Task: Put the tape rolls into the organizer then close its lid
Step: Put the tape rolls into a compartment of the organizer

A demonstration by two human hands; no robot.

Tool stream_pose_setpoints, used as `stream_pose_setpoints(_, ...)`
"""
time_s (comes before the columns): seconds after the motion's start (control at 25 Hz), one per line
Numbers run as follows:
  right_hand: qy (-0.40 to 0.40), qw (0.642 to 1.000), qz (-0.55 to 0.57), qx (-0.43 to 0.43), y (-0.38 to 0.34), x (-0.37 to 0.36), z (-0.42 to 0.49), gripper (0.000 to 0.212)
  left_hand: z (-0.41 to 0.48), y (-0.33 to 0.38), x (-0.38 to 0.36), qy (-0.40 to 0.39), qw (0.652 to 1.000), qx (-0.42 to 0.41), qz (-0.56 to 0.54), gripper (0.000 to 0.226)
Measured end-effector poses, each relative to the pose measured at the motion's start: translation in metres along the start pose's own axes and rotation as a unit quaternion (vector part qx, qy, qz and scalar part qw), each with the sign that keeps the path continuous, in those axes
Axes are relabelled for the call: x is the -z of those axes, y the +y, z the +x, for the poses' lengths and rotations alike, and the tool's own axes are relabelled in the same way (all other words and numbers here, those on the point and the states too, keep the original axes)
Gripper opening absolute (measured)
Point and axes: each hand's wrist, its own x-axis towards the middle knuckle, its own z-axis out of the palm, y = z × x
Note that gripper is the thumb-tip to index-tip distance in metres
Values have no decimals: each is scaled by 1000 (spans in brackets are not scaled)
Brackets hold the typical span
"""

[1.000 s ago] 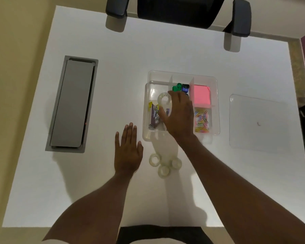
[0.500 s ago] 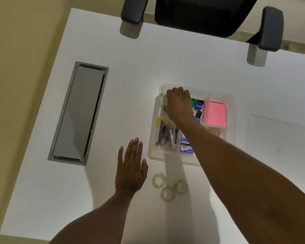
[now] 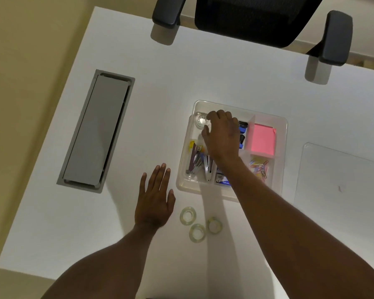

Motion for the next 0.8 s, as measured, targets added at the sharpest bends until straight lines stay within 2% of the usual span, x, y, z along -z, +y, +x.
stream_pose_setpoints(0.12, 56, 995, 81, -9, 0, 8, -51, 16, 0, 2, 4, 6, 1000, -6, 3, 68)
stream_pose_setpoints(0.2, 49, 993, 108, -2, -1, 12, -88, 15, 1, 2, 8, 6, 1000, -11, 7, 67)
stream_pose_setpoints(0.4, -48, 987, 154, 2, -2, 11, -185, 23, 0, 5, 12, 2, 1000, -15, 8, 66)
stream_pose_setpoints(0.52, -192, 973, 127, -31, 14, 6, -234, 54, -2, 6, 14, 10, 1000, -19, 4, 65)
stream_pose_setpoints(0.6, -261, 960, 87, -44, 25, 3, -260, 73, -3, 5, 14, 19, 1000, -23, -4, 65)
stream_pose_setpoints(0.68, -265, 961, 63, -42, 30, -2, -273, 72, -4, 4, 13, 30, 999, -26, -5, 64)
stream_pose_setpoints(0.8, -230, 971, 55, -48, 31, -6, -273, 53, -4, 4, 12, 34, 999, -24, -8, 64)
